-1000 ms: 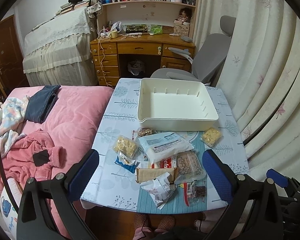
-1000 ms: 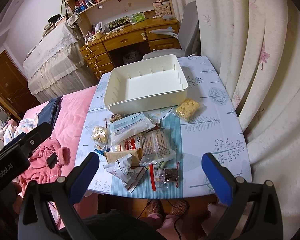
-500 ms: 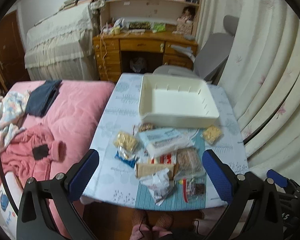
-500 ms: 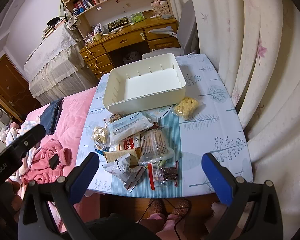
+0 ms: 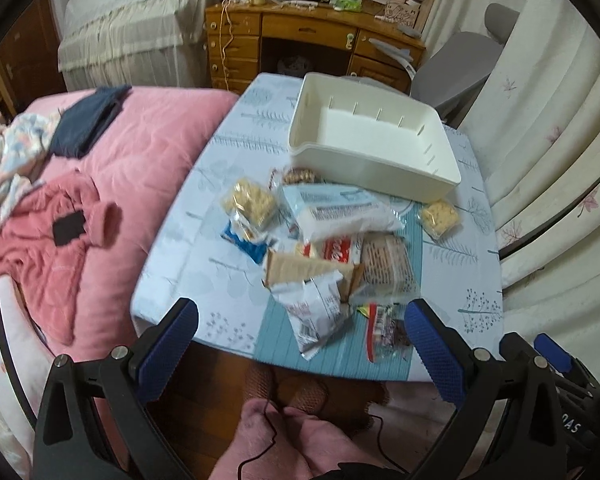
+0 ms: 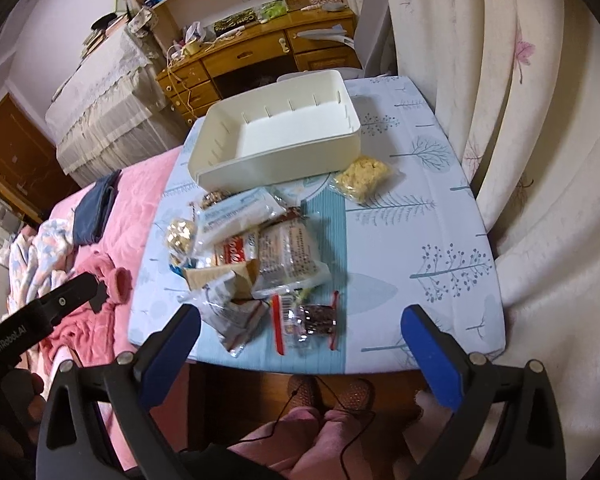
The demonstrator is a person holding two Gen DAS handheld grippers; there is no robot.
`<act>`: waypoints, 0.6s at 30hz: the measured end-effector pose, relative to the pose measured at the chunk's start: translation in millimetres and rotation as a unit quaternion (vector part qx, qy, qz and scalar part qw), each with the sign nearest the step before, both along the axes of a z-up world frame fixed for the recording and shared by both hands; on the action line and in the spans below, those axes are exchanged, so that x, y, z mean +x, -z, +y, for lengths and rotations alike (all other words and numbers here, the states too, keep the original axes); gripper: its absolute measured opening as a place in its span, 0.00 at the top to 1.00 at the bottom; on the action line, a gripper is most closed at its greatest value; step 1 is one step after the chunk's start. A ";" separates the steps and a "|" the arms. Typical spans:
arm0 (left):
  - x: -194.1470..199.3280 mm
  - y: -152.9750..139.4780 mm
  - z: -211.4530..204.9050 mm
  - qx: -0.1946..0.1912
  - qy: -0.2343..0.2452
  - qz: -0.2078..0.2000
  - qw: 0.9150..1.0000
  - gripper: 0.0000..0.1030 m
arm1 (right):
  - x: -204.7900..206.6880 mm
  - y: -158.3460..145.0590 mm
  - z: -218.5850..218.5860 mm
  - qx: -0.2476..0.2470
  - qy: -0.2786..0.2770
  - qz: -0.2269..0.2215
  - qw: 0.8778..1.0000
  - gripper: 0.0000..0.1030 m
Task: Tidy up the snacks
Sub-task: 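Grasp the small red-edged chocolate packet with the right gripper while the left gripper grasps a white snack bag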
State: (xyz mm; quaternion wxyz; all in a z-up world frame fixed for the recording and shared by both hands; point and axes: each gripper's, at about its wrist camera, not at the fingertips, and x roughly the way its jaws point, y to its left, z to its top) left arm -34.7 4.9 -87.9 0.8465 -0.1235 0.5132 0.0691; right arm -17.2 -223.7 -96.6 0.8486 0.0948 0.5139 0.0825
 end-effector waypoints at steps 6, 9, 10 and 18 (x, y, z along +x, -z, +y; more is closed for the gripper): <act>-2.1 30.9 -4.2 -0.027 -0.012 0.022 0.999 0.01 | -0.7 28.0 -2.2 -0.010 -0.040 -0.007 0.999 0.06; 1.9 50.4 -4.6 -0.044 -0.020 0.049 0.998 0.01 | 0.5 44.7 0.2 -0.024 -0.056 0.006 0.998 0.07; 4.0 59.4 -4.3 -0.053 -0.024 0.062 0.996 0.01 | 1.0 49.9 0.5 -0.023 -0.059 0.012 0.998 0.09; 24.5 103.4 -5.8 -0.088 -0.028 0.120 0.988 0.01 | 17.5 92.8 1.7 -0.004 -0.068 0.078 0.995 0.18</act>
